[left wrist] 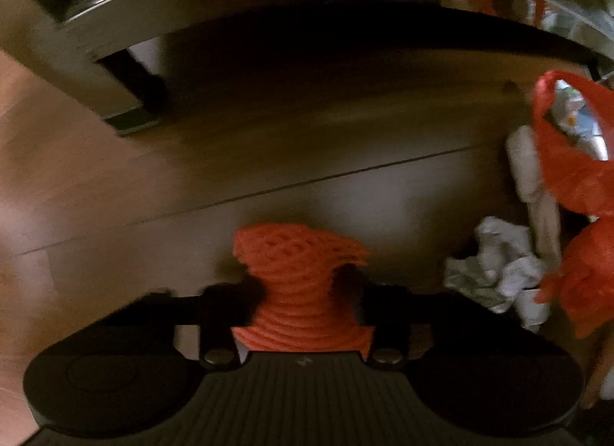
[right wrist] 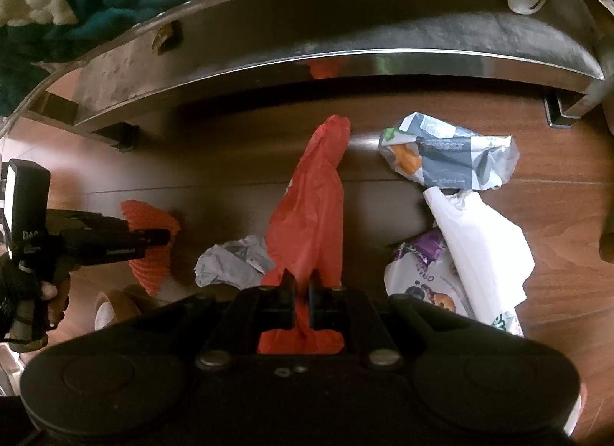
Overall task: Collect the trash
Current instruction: 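Grasp the orange mesh sleeve with the left gripper while the right grasps the red bag, then carry the orange mesh sleeve and red bag up to the teal wastebasket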
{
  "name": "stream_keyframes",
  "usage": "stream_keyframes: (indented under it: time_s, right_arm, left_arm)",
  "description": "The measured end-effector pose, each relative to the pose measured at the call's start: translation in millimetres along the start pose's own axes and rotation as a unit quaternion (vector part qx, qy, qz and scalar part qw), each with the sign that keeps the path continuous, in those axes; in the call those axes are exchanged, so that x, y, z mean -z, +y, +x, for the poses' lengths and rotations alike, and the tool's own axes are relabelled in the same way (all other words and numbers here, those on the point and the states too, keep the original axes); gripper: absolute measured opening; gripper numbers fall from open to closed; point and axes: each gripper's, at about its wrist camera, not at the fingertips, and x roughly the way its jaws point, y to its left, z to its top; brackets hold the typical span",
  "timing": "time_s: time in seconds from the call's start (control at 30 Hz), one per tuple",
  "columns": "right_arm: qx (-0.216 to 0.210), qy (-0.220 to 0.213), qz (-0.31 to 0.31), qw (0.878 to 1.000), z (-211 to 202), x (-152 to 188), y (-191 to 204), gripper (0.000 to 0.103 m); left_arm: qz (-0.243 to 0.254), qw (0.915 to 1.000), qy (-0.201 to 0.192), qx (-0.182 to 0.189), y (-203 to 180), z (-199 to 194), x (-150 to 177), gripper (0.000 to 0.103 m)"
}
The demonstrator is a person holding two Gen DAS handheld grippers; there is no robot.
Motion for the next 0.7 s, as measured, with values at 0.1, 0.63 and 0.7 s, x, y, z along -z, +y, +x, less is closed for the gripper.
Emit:
stream_keyframes:
  time_s: [0.1,0.63,0.7]
  right_arm:
    - [0.002,-0.003,-0.002,1.000,-5,1,4,0.006]
    - [0.013,-0.093,-0.027,0.995,-166,32,47,0.006]
    - [0.016,-0.115,-0.024,0.993,-199,40,52,0.006]
  left_arm:
    - [0.016,0.9999,0.002,-0.002,-12,-3,1,0.021]
    - [0.075,0.9917,-0.022,0.103,-65,-171,-16,0.021]
    - [0.094,0.9888,-0.043,0.108,-76,-208,-20,0.021]
